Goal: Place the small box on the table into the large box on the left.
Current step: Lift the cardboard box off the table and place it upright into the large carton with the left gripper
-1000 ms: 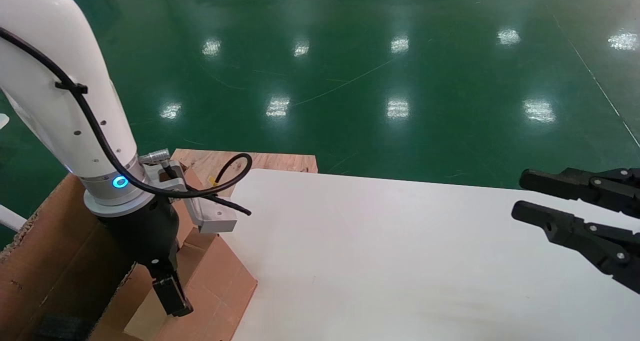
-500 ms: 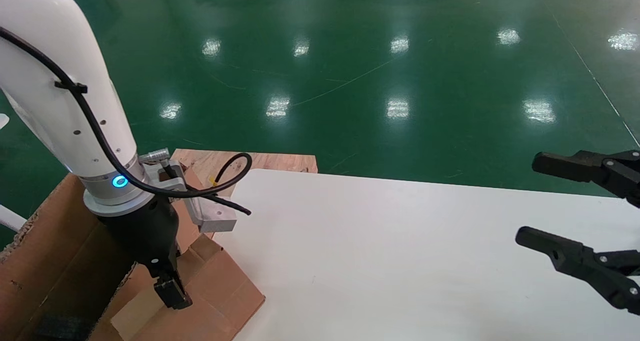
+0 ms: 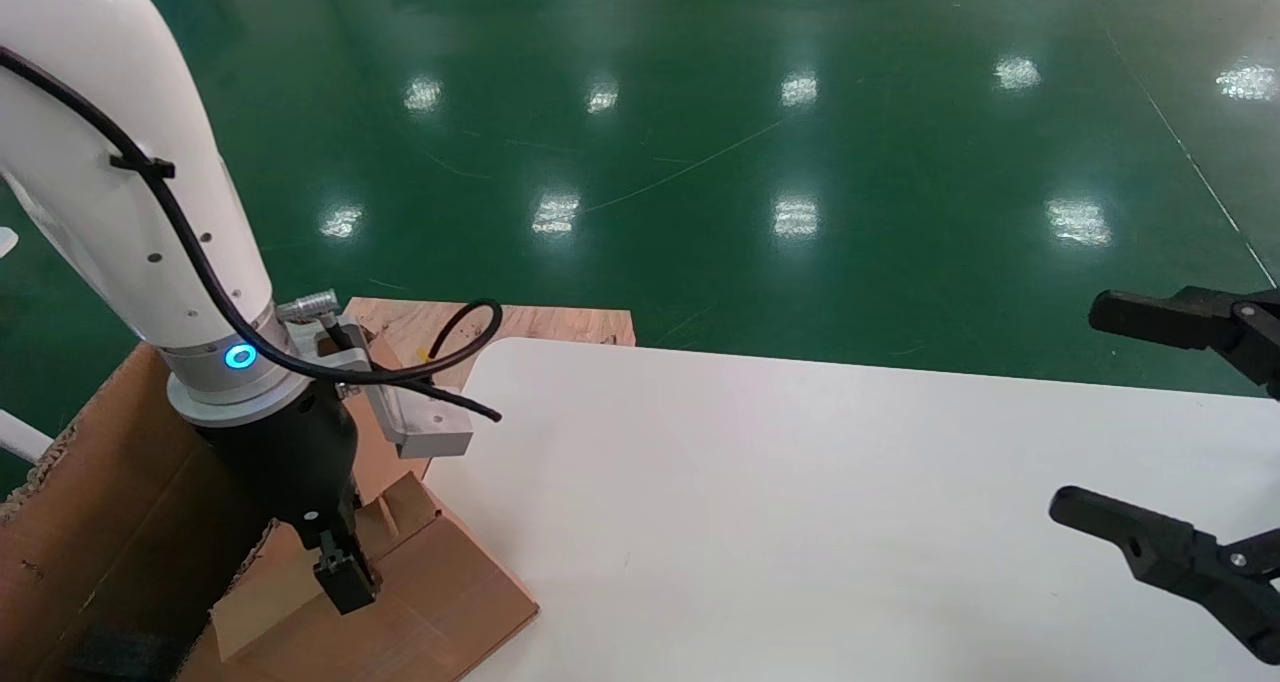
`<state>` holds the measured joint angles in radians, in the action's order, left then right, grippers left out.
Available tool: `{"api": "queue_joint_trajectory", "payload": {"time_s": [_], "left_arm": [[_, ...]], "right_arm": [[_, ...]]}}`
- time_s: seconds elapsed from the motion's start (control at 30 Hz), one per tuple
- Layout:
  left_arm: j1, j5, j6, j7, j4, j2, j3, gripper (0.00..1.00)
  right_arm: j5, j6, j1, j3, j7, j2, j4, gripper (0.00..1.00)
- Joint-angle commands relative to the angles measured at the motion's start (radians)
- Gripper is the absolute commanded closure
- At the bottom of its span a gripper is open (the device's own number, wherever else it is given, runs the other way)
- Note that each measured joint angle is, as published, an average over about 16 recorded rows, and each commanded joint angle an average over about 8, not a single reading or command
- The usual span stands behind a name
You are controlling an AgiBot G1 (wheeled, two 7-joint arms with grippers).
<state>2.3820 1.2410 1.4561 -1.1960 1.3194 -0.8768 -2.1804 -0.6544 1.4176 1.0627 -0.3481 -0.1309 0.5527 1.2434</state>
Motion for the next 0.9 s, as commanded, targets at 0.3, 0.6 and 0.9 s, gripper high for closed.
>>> {"api": "queue_joint_trajectory", "payload": {"time_s": [0.3,0.6,0.9], "left_arm": [[0.079,0.018,-0.065,0.006,-0.083,-0.013,0.053,1.0],[0.222,-0.003,-0.081,0.169,-0.327,-0.021,0.147,1.0],[0.326,0.026,0.014,0.456,-0.574,0.011,0.163,1.0]], "right_arm": [[0.0,0.0,0.0,0.0,0.0,0.0,0.0,0.0],[0.0,0.0,0.0,0.0,0.0,0.0,0.0,0.0],[0.0,0.0,0.0,0.0,0.0,0.0,0.0,0.0]]}}
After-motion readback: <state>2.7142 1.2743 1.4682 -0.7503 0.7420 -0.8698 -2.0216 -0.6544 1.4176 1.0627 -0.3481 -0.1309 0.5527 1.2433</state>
